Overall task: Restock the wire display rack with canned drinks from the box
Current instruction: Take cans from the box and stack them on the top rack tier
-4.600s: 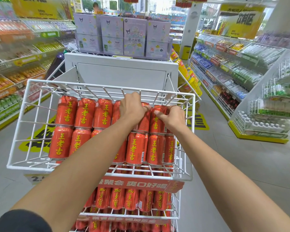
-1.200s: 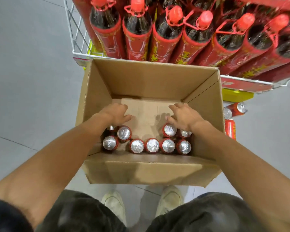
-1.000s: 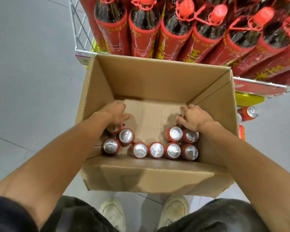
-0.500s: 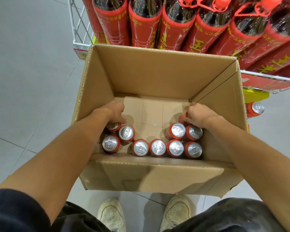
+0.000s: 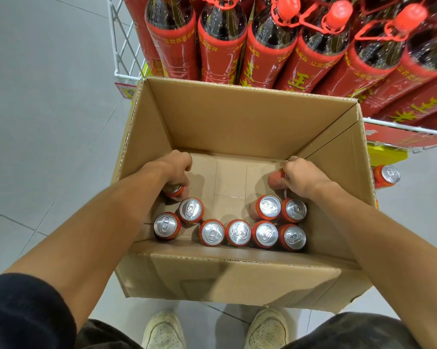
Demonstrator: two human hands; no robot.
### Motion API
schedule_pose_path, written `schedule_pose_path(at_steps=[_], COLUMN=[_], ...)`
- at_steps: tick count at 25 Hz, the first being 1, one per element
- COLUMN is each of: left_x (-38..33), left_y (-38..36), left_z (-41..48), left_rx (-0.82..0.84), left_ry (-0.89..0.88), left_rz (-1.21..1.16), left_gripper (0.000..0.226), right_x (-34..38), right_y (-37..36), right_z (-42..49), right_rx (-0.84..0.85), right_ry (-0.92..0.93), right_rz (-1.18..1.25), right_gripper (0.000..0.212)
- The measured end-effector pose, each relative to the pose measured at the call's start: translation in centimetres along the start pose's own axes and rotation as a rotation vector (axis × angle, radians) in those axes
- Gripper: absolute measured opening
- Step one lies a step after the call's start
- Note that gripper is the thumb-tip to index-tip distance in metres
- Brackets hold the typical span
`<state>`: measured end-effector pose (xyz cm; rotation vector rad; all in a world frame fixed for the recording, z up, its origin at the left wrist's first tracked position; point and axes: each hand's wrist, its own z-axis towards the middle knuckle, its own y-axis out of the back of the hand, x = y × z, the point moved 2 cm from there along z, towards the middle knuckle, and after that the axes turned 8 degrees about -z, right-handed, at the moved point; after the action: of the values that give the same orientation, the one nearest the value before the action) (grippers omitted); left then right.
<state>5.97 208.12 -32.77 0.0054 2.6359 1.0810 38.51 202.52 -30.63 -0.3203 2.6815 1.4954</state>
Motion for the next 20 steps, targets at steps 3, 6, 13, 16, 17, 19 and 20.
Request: schedule_pose_path(at_steps=[3,6,13,16,17,19,20], left_x=[-0.6,-0.9,-0.3,-2.1,-3.0,-4.8,-5.3], left_y=[1.4,1.6,0.4,0.3,0.1,-0.9,-1.5], left_z=[0.9,1.2,0.8,1.3,1.6,2.3,2.6], left_rx=[-0.07,-0.133,-0.102,-0.187,-0.216,-0.257,-0.279], left_ry=[-0.024,-0.058,0.035,-0.028,-0.062,-0.125,-0.154], left_rz=[-0.024,-0.083,-0.086,-0.187,-0.204,-0.236,-0.272], left_gripper=[0.051,0.058,0.073,0.062,0.059,0.059,0.063], right_x=[-0.1,-0.2,-0.1,1.3,2.1,3.5,4.0], right_y=[0.0,-0.2,-0.4,0.5,0.7,1.0,0.9], right_z=[0.7,1.2,1.2,1.1,1.3,1.8,2.2], right_rx=[-0.023,-0.031,-0.017,-0.071,-0.084,-0.102,-0.103], right_ry=[-0.003,-0.03,-0.067,-0.02,0.008,0.063,0.078], right_rz=[0.045,0.125,0.138,0.183,0.202,0.253,0.277], right_gripper=[0.039,0.049,0.067,0.064,0.063,0.069,0.074])
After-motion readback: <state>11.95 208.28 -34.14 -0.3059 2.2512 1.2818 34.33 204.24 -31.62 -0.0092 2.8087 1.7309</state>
